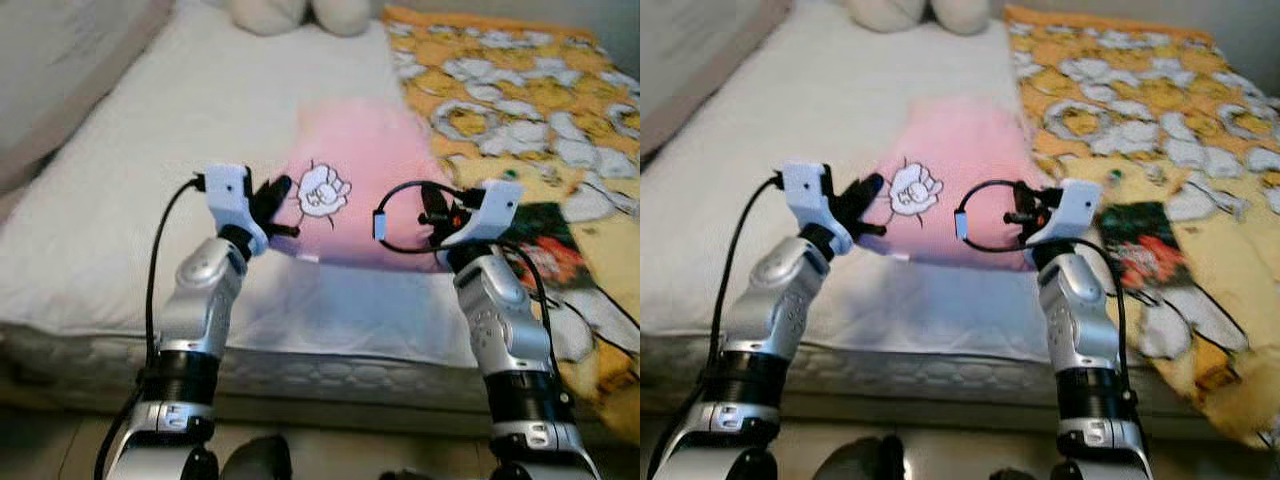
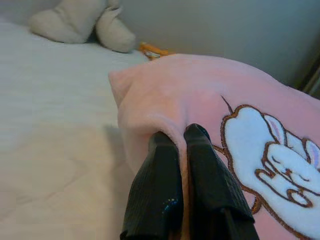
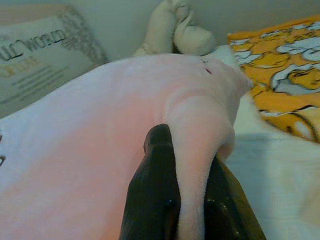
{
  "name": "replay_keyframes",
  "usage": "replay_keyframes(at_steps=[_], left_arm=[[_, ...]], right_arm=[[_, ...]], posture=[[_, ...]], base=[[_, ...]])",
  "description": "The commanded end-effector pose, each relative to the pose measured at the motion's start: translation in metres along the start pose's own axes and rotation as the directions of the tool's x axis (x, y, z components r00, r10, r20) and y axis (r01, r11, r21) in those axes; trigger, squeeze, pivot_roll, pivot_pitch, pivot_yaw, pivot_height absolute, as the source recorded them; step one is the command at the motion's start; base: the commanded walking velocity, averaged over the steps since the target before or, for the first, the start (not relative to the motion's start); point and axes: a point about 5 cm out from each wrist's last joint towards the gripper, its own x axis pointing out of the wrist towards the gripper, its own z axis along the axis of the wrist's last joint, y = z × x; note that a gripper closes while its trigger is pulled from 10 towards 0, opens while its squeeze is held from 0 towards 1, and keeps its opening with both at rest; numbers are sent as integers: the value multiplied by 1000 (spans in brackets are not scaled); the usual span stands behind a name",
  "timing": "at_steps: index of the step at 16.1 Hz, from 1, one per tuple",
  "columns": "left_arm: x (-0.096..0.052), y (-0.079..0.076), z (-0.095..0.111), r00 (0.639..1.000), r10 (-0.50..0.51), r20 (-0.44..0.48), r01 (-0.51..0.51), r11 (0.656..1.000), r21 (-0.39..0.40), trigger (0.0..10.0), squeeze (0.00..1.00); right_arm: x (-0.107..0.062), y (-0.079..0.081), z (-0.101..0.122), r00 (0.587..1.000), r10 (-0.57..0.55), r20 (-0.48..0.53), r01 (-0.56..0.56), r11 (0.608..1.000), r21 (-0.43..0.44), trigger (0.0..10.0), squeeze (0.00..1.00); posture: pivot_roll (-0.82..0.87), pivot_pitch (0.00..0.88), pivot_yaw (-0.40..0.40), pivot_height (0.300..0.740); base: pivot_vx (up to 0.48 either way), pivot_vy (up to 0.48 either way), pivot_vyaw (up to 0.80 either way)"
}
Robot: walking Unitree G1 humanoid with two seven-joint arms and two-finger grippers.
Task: Clean up the room
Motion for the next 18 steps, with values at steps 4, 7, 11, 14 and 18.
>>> replay_keyframes(at_steps=[4,7,11,14,18], left_arm=[[-7,21,12,992,121,37,-123,992,31,0,0],[-5,18,9,993,119,22,-120,992,31,0,0],[-2,16,5,994,112,-3,-112,993,45,0,0],[2,16,7,994,111,-6,-111,992,52,0,0],[8,14,9,996,89,-7,-88,993,73,0,0]], right_arm=[[-7,-23,9,994,-100,40,101,995,-15,0,0],[-5,-22,6,995,-93,27,94,995,-32,0,0],[-3,-20,1,997,-78,8,78,996,-42,0,0],[-1,-18,-2,997,-72,3,72,997,-41,0,0],[-1,-21,-2,995,-95,4,95,992,-89,0,0]], posture=[[-31,0,-8,740],[-31,0,-6,740],[-23,0,-11,740],[-23,0,-11,740],[-23,0,-6,740]], base=[[0,480,481],[0,466,463],[0,445,455],[289,384,448],[160,178,211]])
